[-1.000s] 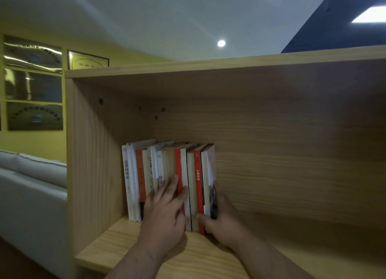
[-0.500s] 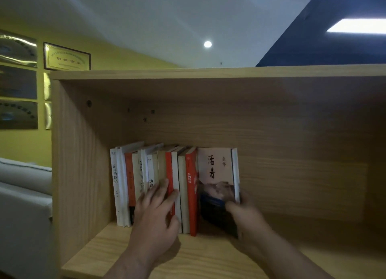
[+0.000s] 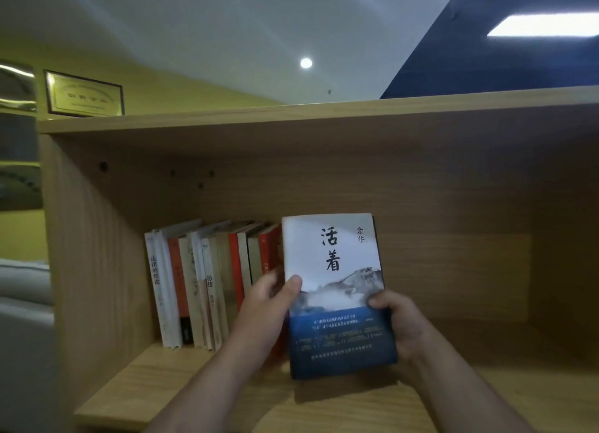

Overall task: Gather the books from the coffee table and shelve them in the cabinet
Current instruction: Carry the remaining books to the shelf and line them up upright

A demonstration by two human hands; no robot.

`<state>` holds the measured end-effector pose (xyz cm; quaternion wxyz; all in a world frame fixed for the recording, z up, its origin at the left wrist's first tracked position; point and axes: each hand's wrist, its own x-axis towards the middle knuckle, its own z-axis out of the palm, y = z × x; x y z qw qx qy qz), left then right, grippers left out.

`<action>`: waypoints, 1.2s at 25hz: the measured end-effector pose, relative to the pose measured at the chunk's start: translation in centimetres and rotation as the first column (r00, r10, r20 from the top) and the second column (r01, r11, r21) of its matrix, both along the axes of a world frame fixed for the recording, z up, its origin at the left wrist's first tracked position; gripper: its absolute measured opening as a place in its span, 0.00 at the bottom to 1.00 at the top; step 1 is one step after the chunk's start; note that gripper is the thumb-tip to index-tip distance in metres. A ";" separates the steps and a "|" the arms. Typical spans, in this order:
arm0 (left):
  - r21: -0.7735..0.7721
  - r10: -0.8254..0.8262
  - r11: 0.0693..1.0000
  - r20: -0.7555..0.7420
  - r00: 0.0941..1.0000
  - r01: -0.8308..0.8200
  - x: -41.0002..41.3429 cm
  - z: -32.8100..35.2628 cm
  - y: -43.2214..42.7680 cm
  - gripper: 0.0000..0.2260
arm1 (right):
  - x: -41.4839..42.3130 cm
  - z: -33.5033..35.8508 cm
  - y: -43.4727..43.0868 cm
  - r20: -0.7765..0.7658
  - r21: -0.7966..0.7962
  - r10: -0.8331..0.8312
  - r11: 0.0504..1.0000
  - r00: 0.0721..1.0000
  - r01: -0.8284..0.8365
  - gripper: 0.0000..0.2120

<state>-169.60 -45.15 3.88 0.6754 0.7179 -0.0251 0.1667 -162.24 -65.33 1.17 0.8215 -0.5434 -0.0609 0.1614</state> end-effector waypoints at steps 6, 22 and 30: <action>-0.058 0.203 0.978 0.003 0.979 -0.203 1.6 1.3 -0.1 0.04 | 0.7 -1.0 1.7 0.128 -0.126 -0.068 0.989 0.989 0.084 0.13; 0.450 0.487 0.679 0.316 0.814 -0.580 3.3 -0.5 0.5 0.16 | 0.0 -3.5 5.8 0.568 -0.689 0.284 0.678 0.772 0.257 0.45; 0.814 0.314 0.322 0.391 0.865 -0.484 1.4 -5.6 8.6 0.41 | -1.0 -2.1 8.7 0.519 -0.792 0.403 0.559 0.753 0.247 0.58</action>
